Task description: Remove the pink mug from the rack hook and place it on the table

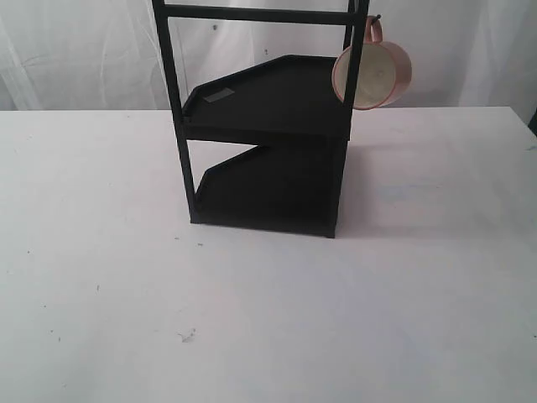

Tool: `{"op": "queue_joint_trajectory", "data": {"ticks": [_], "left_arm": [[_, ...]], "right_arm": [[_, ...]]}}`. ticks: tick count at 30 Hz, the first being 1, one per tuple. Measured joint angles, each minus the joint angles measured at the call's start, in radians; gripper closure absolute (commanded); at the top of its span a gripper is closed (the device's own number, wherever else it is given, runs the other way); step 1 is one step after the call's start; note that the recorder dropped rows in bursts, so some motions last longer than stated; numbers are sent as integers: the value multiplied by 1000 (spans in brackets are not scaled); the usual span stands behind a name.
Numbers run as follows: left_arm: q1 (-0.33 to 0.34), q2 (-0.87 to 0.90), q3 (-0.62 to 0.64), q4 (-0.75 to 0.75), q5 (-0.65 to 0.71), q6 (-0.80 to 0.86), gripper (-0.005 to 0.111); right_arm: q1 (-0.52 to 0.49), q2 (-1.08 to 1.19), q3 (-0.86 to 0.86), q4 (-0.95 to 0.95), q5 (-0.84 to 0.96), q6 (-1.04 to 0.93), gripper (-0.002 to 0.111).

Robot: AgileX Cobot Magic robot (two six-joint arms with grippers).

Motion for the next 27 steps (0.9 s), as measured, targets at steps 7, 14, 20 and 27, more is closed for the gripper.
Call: {"op": "queue_joint_trajectory", "data": {"ticks": [7, 14, 20, 27], "left_arm": [[0, 0, 0, 0, 0, 0, 107], [0, 0, 0, 0, 0, 0, 107], [0, 0, 0, 0, 0, 0, 107], [0, 0, 0, 0, 0, 0, 107]], "right_arm": [[0, 0, 0, 0, -17, 0, 108], [0, 0, 0, 46, -25, 5, 108], [0, 0, 0, 109, -27, 21, 108], [0, 0, 0, 115, -33, 21, 108]]}}
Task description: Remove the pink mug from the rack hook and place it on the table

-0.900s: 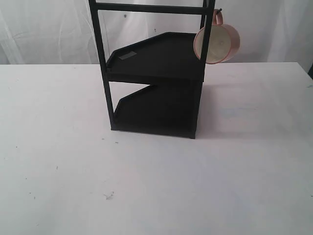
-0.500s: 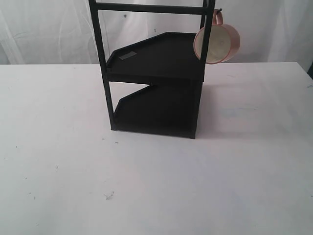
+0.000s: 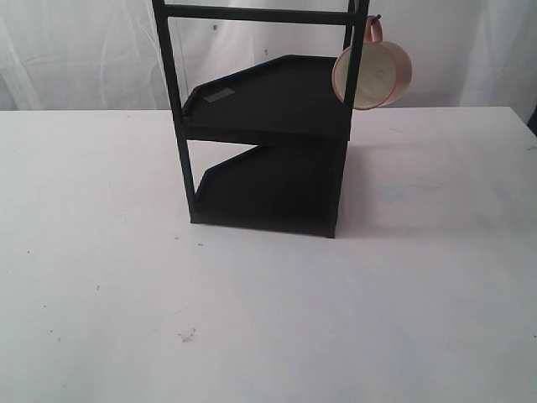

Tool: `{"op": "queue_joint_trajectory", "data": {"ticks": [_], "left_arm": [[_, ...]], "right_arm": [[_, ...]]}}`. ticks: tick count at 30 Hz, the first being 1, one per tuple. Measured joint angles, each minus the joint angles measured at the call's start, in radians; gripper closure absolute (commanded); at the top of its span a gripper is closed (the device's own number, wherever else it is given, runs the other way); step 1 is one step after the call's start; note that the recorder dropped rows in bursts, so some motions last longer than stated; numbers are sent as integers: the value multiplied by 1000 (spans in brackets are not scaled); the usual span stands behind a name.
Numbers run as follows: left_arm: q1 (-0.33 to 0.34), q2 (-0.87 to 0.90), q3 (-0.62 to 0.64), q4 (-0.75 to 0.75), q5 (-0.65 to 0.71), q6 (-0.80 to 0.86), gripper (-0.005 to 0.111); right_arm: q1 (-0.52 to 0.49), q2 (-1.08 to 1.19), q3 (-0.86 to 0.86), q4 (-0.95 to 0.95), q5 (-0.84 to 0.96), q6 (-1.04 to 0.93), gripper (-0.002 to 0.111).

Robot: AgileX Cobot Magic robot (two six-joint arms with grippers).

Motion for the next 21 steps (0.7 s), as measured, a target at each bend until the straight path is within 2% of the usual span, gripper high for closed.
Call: {"op": "queue_joint_trajectory", "data": {"ticks": [3, 8, 9, 12, 14, 17, 21], "left_arm": [[0, 0, 0, 0, 0, 0, 107], [0, 0, 0, 0, 0, 0, 107], [0, 0, 0, 0, 0, 0, 107], [0, 0, 0, 0, 0, 0, 107], [0, 0, 0, 0, 0, 0, 107], [0, 0, 0, 0, 0, 0, 107], [0, 0, 0, 0, 0, 0, 107]], "right_arm": [[0, 0, 0, 25, -115, 33, 108], [0, -2, 0, 55, -442, 156, 108], [0, -2, 0, 55, -443, 187, 108], [12, -2, -94, -9, -252, 250, 108], [34, 28, -213, -39, -101, 177, 106], [55, 161, -424, -48, 116, -78, 92], [57, 325, -578, -48, 318, -328, 70]]}}
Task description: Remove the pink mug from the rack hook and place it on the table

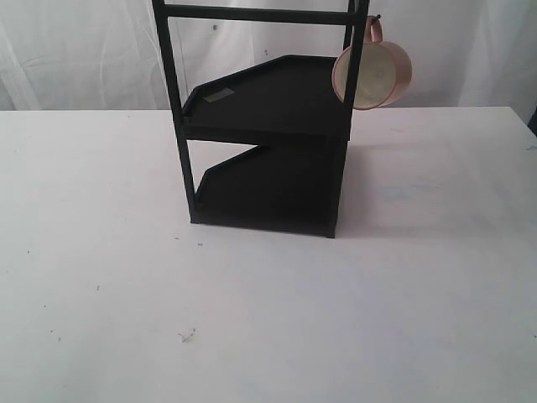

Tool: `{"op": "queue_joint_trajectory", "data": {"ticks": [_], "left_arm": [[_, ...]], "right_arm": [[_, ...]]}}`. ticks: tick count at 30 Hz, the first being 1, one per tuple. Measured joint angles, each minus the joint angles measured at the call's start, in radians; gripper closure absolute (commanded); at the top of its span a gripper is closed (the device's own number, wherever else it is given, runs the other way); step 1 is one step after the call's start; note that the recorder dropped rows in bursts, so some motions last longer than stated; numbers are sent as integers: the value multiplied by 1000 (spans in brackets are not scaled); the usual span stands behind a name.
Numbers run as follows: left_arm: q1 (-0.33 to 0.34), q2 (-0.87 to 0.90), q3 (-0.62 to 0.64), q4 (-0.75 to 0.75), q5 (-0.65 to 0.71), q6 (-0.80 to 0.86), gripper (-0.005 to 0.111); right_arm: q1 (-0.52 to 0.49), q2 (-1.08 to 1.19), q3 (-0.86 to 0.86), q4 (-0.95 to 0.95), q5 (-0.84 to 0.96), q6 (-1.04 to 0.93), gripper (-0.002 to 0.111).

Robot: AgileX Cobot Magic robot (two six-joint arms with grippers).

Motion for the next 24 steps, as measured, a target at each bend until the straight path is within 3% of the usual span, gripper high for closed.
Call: {"op": "queue_joint_trajectory", "data": {"ticks": [3, 6, 24], "left_arm": [[0, 0, 0, 0, 0, 0, 107], [0, 0, 0, 0, 0, 0, 107], [0, 0, 0, 0, 0, 0, 107]], "right_arm": [[0, 62, -38, 0, 59, -86, 56], [0, 79, -37, -21, 72, -119, 50], [5, 88, -37, -30, 152, -121, 50]]}}
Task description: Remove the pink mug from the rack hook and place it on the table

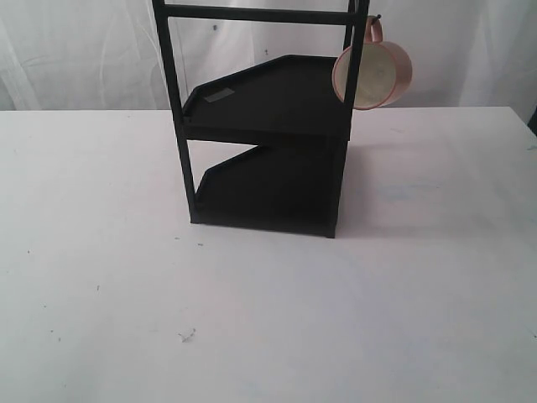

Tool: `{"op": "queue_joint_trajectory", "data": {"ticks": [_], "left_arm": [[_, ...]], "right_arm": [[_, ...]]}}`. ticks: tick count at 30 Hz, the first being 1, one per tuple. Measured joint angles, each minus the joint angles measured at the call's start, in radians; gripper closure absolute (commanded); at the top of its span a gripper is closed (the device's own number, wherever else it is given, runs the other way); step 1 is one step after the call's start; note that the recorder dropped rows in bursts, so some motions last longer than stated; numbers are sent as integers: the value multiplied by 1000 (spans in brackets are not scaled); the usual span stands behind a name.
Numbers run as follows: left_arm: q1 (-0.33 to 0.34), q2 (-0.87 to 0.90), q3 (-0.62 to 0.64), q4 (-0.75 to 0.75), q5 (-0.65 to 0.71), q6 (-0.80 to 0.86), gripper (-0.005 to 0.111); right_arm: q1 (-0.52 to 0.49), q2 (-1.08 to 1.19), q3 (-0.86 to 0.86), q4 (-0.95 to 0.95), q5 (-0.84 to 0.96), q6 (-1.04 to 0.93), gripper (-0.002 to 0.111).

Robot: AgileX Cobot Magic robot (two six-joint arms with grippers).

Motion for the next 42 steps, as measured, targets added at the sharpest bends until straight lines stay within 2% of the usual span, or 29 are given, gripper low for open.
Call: {"op": "queue_joint_trajectory", "data": {"ticks": [4, 7, 13, 17, 26, 31, 42], "left_arm": [[0, 0, 0, 0, 0, 0, 107], [0, 0, 0, 0, 0, 0, 107], [0, 0, 0, 0, 0, 0, 107], [0, 0, 0, 0, 0, 0, 107], [0, 0, 0, 0, 0, 0, 107], [0, 0, 0, 0, 0, 0, 107], [0, 0, 0, 0, 0, 0, 107]], "right_arm": [[0, 0, 0, 87, 14, -55, 50], [7, 0, 5, 65, -18, -33, 50], [53, 0, 11, -170, -106, 396, 50], [125, 23, 11, -289, -166, 525, 50], [256, 314, -136, -345, -201, 533, 50], [268, 447, -210, -345, -234, 542, 50], [268, 614, -219, -359, -344, 579, 43]]}}
